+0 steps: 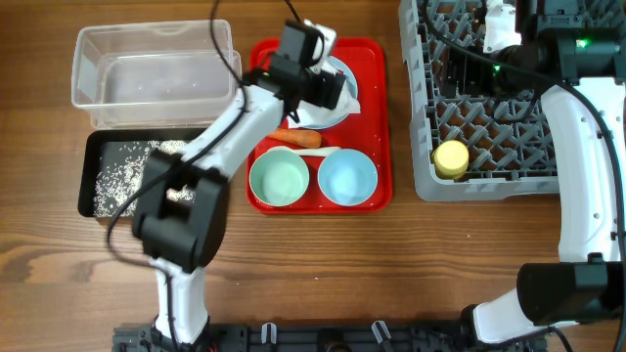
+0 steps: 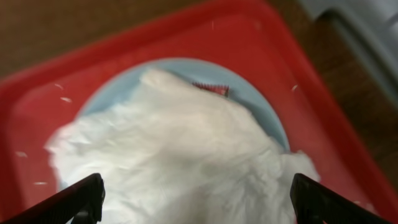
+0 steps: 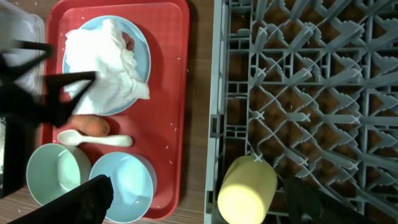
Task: Sort waste into correct bins and load items into the dishwasher rack
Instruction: 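Grasp the tissue off the white plate and drop it in the clear bin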
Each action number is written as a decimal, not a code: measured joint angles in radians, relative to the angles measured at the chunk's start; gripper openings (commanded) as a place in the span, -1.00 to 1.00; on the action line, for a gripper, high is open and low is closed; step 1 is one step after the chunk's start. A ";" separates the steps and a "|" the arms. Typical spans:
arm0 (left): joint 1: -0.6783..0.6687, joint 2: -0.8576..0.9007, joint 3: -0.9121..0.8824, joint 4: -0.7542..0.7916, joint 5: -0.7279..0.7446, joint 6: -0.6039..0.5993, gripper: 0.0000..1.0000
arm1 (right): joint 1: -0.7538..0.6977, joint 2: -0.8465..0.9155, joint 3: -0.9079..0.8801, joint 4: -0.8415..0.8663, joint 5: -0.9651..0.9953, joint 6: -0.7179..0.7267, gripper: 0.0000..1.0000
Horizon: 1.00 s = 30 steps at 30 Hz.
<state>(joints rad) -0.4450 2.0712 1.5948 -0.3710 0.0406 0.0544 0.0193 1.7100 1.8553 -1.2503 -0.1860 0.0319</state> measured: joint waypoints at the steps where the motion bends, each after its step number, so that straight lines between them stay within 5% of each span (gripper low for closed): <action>1: -0.006 0.056 0.000 0.018 0.003 0.008 0.93 | 0.000 0.000 0.000 -0.001 0.000 0.000 0.83; 6: -0.018 0.127 0.000 0.053 0.009 0.031 0.74 | 0.000 0.000 0.000 -0.001 0.004 0.000 0.83; 9: -0.018 0.140 0.000 0.090 -0.003 0.048 0.45 | 0.000 0.000 0.000 -0.002 0.004 0.000 0.84; 15: -0.018 0.179 0.000 0.087 -0.018 0.062 0.31 | 0.000 0.000 0.000 -0.002 0.004 0.000 0.90; 17: -0.018 0.183 0.000 0.079 -0.018 0.064 -0.07 | 0.000 0.000 0.000 -0.003 0.004 0.000 0.89; 19: -0.018 0.187 0.000 0.073 -0.023 0.064 -0.79 | 0.000 0.000 0.000 -0.007 0.004 0.000 0.89; 20: -0.018 0.187 0.002 0.068 -0.026 0.065 -0.92 | 0.000 0.000 0.000 -0.008 0.004 0.000 0.89; 30: -0.013 0.035 -0.001 -0.024 -0.029 0.008 -0.92 | 0.000 0.000 0.000 -0.017 0.004 -0.001 0.89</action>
<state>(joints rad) -0.4576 2.1067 1.5940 -0.3950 0.0116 0.0620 0.0193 1.7100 1.8553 -1.2671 -0.1818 0.0311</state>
